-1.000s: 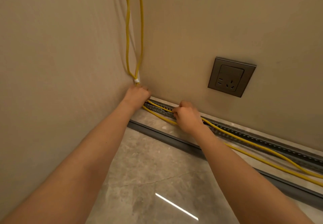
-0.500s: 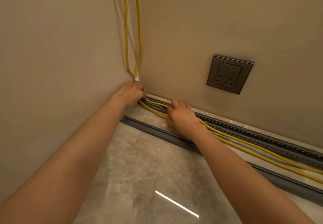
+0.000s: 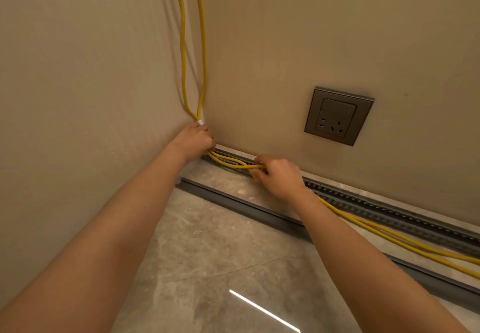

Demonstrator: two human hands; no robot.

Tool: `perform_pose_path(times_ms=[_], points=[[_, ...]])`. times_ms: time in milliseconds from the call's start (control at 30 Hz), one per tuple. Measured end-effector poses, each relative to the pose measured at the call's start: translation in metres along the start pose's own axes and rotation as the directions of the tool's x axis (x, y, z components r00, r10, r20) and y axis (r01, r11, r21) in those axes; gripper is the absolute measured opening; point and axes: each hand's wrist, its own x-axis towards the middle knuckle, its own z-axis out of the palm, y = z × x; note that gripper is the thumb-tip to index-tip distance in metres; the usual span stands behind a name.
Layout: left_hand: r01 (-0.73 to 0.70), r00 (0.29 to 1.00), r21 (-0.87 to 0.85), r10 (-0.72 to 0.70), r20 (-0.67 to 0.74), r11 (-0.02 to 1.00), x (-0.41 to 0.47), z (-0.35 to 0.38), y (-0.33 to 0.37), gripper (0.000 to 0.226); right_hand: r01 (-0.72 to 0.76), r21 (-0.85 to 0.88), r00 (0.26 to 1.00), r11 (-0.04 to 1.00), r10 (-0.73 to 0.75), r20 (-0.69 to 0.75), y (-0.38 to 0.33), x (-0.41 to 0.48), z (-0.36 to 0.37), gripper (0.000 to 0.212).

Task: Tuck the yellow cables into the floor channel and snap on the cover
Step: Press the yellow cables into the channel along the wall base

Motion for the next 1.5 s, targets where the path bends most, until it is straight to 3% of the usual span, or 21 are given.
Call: perform_pose_path(times_ms=[67,167,400,467,567,667,767,867,1000,1300,1500], points=[[-0.057,0.998,0.115,0.059,-0.014,0.992,0.003,0.001,0.001,0.030,0.112,-0.135,0.993,0.985,-0.106,0.050,0.002,-0.003,0.003,0.041],[-0.162,0.985,0.197,0.169,-0.019,0.967,0.006,0.006,0.007,0.030,0.192,-0.274,0.980,0.942,-0.168,0.107,0.001,0.001,0.005,0.034],[-0.190,0.982,0.150,0.188,0.033,0.970,0.007,0.006,0.007,0.028,0.138,-0.269,0.987,0.953,-0.108,0.122,0.003,0.008,-0.007,0.031],[-0.219,0.967,0.204,0.240,-0.084,0.954,0.005,0.007,0.008,0.015,0.109,-0.246,0.988,0.963,-0.078,0.133,0.001,0.010,-0.006,0.030],[-0.261,0.941,0.235,0.301,-0.156,0.936,0.004,0.012,0.004,0.028,0.075,-0.219,0.988,0.973,-0.042,0.152,0.000,0.011,-0.003,0.027],[-0.265,0.927,0.239,0.315,-0.203,0.934,0.004,0.013,0.003,0.026,0.073,-0.212,0.985,0.975,-0.037,0.170,0.001,0.009,0.000,0.027],[-0.253,0.949,0.175,0.280,-0.148,0.951,0.005,0.006,0.005,0.012,0.086,-0.199,0.982,0.976,-0.049,0.184,0.006,0.012,0.001,0.024],[-0.186,0.982,0.141,0.186,0.009,0.972,0.013,0.006,0.009,0.029,0.097,-0.198,0.973,0.975,-0.051,0.226,0.008,0.014,-0.002,0.034],[-0.139,0.987,0.117,0.129,0.094,0.983,0.017,-0.001,0.014,0.027,0.100,-0.112,0.977,0.989,-0.076,0.200,0.010,0.010,-0.008,0.032],[-0.088,0.989,0.159,0.068,0.129,0.983,0.019,-0.013,0.028,0.029,0.235,-0.354,0.971,0.905,-0.230,0.056,0.011,0.019,-0.004,0.027],[0.071,0.984,0.024,-0.074,0.161,0.997,0.005,-0.007,0.052,0.034,0.192,-0.319,0.981,0.928,-0.195,0.024,0.010,0.015,0.001,0.027]])
